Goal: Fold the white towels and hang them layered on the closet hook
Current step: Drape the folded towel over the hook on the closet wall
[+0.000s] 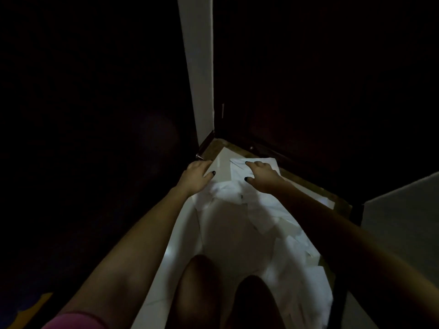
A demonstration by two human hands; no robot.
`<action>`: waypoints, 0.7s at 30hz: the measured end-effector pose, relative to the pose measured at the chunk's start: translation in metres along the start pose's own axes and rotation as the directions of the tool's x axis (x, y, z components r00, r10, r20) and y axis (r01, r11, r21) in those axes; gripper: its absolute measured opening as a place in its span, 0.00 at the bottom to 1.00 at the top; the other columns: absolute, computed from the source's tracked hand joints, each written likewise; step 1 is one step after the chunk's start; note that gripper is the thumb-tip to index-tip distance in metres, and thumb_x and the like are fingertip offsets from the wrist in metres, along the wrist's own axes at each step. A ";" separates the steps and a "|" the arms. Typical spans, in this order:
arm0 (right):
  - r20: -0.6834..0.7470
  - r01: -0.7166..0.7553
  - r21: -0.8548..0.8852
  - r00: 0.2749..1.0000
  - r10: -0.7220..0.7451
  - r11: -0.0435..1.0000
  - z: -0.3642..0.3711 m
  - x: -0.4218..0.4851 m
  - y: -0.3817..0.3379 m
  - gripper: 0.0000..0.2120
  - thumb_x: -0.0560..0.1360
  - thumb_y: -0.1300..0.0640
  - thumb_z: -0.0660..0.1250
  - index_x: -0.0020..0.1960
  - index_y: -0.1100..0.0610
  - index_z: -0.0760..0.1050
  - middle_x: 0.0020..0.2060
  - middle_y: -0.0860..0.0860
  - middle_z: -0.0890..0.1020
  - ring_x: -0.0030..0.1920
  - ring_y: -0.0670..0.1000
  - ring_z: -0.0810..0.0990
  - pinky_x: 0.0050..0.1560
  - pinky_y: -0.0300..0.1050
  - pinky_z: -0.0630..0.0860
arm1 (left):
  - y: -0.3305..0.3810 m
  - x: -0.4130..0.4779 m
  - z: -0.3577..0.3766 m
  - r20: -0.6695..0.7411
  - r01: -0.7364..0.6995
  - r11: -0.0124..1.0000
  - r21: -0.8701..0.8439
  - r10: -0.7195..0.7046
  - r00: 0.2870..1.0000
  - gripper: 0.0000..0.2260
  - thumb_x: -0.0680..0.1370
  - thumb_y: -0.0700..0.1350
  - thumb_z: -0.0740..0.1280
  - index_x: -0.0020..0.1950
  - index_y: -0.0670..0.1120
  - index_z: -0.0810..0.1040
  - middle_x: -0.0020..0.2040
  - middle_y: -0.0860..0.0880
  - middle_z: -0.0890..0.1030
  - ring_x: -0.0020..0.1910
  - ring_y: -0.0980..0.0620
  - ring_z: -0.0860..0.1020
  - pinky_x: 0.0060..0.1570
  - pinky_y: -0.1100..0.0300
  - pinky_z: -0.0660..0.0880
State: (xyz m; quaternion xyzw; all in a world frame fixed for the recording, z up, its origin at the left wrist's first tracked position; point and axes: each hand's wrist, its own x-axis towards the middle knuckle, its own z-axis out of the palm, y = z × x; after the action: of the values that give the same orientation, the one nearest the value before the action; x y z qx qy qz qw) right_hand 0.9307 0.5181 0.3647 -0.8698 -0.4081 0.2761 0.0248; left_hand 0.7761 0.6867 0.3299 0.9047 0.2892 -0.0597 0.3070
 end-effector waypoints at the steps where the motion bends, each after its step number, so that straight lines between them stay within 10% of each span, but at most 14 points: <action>1: -0.007 -0.001 0.007 1.000 0.001 1.000 0.023 0.028 0.007 0.29 0.82 0.50 0.60 0.79 0.54 0.54 0.75 0.57 0.63 0.73 0.60 0.61 0.71 0.57 0.63 | -0.016 0.023 0.023 -0.003 0.007 0.999 -0.038 -0.007 1.000 0.22 0.81 0.49 0.61 0.75 0.44 0.67 0.72 0.43 0.70 0.71 0.42 0.67 0.69 0.46 0.66; 21: -0.002 -0.043 0.098 0.999 0.044 0.994 0.410 0.295 0.152 0.28 0.79 0.47 0.64 0.76 0.53 0.62 0.70 0.59 0.65 0.68 0.60 0.66 0.68 0.55 0.67 | -0.249 0.225 0.378 -0.038 0.063 0.991 -0.120 -0.068 0.997 0.27 0.80 0.53 0.65 0.77 0.48 0.63 0.68 0.40 0.72 0.64 0.41 0.73 0.63 0.48 0.71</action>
State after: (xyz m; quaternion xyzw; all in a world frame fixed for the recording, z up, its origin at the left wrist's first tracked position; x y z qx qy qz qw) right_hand 0.9829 0.5556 -0.1583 -0.8768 -0.3750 0.2943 0.0621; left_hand 0.8492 0.7336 -0.1679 0.8759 0.3282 -0.0335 0.3522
